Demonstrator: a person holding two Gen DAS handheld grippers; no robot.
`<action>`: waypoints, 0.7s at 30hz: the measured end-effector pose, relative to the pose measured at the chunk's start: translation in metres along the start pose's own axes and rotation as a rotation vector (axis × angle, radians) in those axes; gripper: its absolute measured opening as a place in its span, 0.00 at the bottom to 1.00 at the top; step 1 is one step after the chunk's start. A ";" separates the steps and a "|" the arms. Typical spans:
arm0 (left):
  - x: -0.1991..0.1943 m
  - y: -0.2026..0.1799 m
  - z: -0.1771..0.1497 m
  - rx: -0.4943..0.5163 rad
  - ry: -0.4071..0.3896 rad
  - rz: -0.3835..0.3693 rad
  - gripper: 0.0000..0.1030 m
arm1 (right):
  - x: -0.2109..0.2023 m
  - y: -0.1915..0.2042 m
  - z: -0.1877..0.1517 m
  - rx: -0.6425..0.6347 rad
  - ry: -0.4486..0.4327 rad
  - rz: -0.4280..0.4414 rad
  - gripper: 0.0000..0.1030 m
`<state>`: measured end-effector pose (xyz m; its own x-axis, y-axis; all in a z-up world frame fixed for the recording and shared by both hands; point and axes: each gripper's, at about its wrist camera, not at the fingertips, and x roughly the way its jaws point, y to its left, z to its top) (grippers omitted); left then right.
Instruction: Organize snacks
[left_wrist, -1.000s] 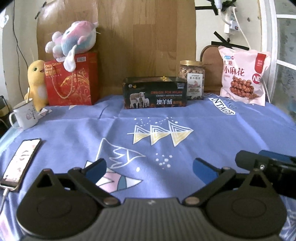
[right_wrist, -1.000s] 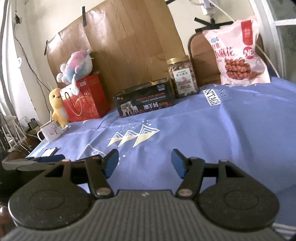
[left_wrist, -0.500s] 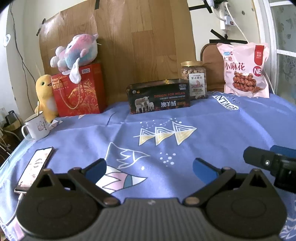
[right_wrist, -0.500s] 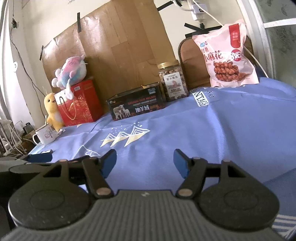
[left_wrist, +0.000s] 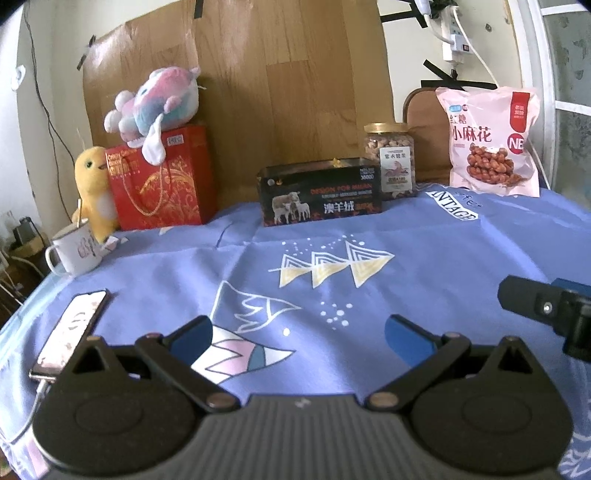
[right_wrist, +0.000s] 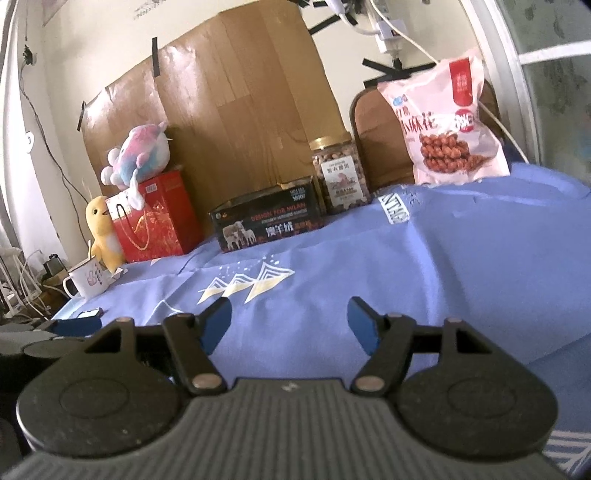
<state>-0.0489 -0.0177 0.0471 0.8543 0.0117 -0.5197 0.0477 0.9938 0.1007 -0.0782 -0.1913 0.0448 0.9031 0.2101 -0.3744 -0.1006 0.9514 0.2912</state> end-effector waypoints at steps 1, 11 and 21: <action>0.000 0.001 0.000 -0.004 0.001 -0.003 1.00 | 0.000 0.000 0.000 -0.004 -0.004 -0.001 0.71; -0.005 0.008 -0.001 -0.027 -0.011 -0.022 1.00 | -0.001 0.001 0.001 -0.008 -0.007 0.000 0.72; -0.009 0.008 -0.001 -0.028 -0.028 -0.032 1.00 | -0.001 0.001 0.001 -0.007 -0.008 0.000 0.75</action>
<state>-0.0570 -0.0095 0.0516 0.8668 -0.0230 -0.4982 0.0609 0.9963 0.0600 -0.0785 -0.1912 0.0463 0.9064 0.2084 -0.3674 -0.1035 0.9529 0.2852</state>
